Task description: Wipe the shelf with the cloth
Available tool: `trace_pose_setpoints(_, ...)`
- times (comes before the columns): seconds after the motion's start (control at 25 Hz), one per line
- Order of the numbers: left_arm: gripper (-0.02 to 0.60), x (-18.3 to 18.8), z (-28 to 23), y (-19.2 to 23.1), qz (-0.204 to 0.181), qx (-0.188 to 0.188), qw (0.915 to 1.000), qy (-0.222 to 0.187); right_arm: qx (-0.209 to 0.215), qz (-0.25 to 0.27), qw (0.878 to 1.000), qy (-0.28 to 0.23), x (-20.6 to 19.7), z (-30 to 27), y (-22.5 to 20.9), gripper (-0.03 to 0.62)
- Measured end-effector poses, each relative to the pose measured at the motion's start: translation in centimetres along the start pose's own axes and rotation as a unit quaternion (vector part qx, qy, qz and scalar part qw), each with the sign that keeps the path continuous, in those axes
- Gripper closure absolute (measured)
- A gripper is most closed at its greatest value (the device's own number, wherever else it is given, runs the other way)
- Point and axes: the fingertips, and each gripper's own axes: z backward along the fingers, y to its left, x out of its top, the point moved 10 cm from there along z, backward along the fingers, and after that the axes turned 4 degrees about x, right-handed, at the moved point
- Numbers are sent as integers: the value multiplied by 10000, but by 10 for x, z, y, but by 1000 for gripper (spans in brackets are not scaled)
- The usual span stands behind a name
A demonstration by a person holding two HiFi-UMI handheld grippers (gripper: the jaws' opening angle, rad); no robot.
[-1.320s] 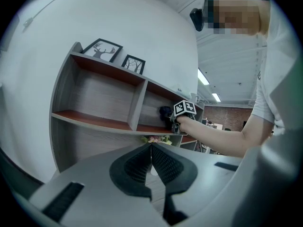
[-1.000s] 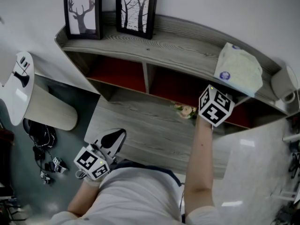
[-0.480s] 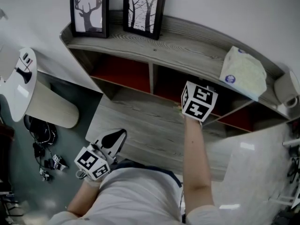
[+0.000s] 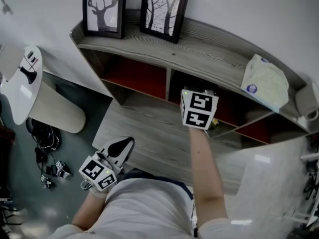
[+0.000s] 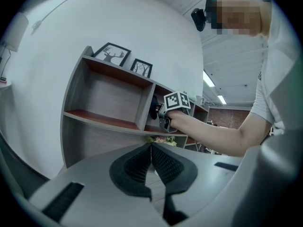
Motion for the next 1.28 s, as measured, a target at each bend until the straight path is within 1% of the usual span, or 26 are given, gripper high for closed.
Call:
trace_pose_setpoints(0.12, 565, -1, 1, 0, 10, -6, 10000, 2, 117, 354, 9993, -52, 8, -3, 12, 462)
trace_pose_setpoints(0.32, 565, -2, 2, -1, 17, 7, 10000, -4, 407, 423, 9982, -119, 11, 1, 23, 462)
trace_pose_setpoints(0.56, 565, -4, 1, -4, 17, 2, 10000, -3, 584, 643, 9951, -467, 19, 23, 36, 468)
trace_pose_setpoints(0.68, 565, -3, -1, -8, -15, -53, 10000, 1, 725, 651, 9933, -616, 25, 37, 41, 468)
trace_pose_setpoints(0.92, 565, -4, -2, -14, -87, -113, 9999, 59, 985, 659, 9904, -714, 23, 58, 51, 468)
trace_pose_setpoints(1.12, 565, -5, -3, -18, -136, -140, 9997, 124, 1199, 652, 9893, -523, 8, 61, 55, 468)
trace_pose_setpoints(1.28, 565, -6, -3, -20, -154, -135, 9997, 155, 1360, 676, 9883, -124, -8, 57, 53, 468)
